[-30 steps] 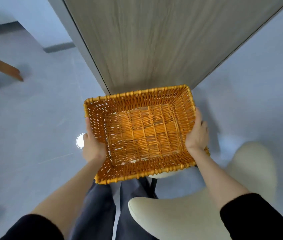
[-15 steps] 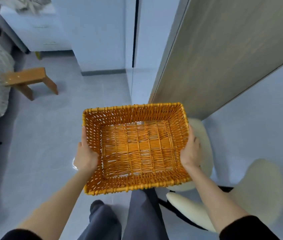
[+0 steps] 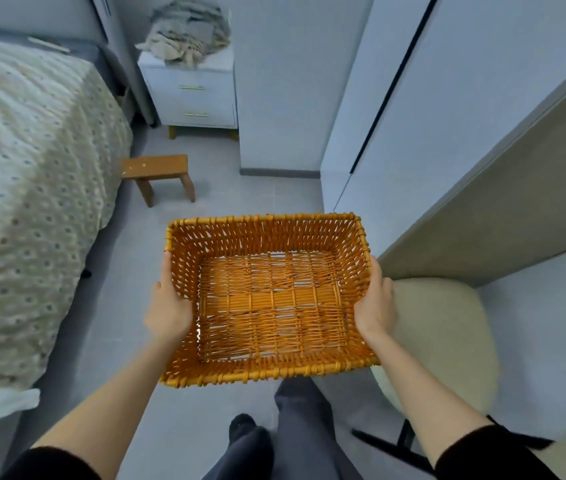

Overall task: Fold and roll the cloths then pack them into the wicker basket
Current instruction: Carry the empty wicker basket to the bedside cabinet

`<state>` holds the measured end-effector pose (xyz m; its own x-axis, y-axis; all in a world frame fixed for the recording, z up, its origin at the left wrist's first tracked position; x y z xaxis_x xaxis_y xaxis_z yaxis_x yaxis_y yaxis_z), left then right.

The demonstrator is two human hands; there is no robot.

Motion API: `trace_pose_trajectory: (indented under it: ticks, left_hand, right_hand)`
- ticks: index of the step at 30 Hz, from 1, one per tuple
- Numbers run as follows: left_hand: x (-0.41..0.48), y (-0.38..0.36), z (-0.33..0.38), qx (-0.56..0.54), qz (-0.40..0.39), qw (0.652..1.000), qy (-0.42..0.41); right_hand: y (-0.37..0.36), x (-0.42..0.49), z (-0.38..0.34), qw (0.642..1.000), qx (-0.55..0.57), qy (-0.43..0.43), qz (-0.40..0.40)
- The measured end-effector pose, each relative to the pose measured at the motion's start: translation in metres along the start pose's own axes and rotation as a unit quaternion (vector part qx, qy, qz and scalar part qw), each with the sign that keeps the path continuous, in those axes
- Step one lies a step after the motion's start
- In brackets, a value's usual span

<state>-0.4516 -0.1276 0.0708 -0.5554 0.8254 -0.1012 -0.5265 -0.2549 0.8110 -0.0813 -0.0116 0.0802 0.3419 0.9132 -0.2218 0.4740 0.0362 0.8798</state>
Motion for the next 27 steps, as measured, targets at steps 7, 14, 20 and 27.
trace_pose_trajectory:
  ticks: [7,14,20,27]
  left_hand:
    - [0.072,0.025,-0.021,0.007,0.021,1.0,0.023]
    - [0.193,0.01,-0.012,0.009,0.031,0.999,0.033]
    - [0.314,-0.004,0.022,0.021,0.024,0.999,0.036]
    - [0.438,-0.031,0.057,0.029,-0.013,0.999,0.028]
  right_hand:
    - [-0.035,0.036,-0.09,0.999,-0.001,0.039,-0.032]
    - [-0.076,0.128,-0.174,0.998,0.009,0.041,-0.044]
    - [-0.096,0.222,-0.244,0.999,-0.009,0.028,-0.045]
    - [-0.115,0.316,-0.3,0.999,-0.03,-0.008,-0.029]
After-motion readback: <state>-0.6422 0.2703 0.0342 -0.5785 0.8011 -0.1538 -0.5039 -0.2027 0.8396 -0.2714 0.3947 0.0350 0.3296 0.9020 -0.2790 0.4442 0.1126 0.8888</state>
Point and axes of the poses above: each hand's wrist, its own x-axis towards the middle knuckle, its own y-axis out of the back of the hand, z = x × y, the point moved 8 cm from there along x, towards the middle knuckle, and after that the axes turned 13 degrees about -y, right-handed, at the moved point
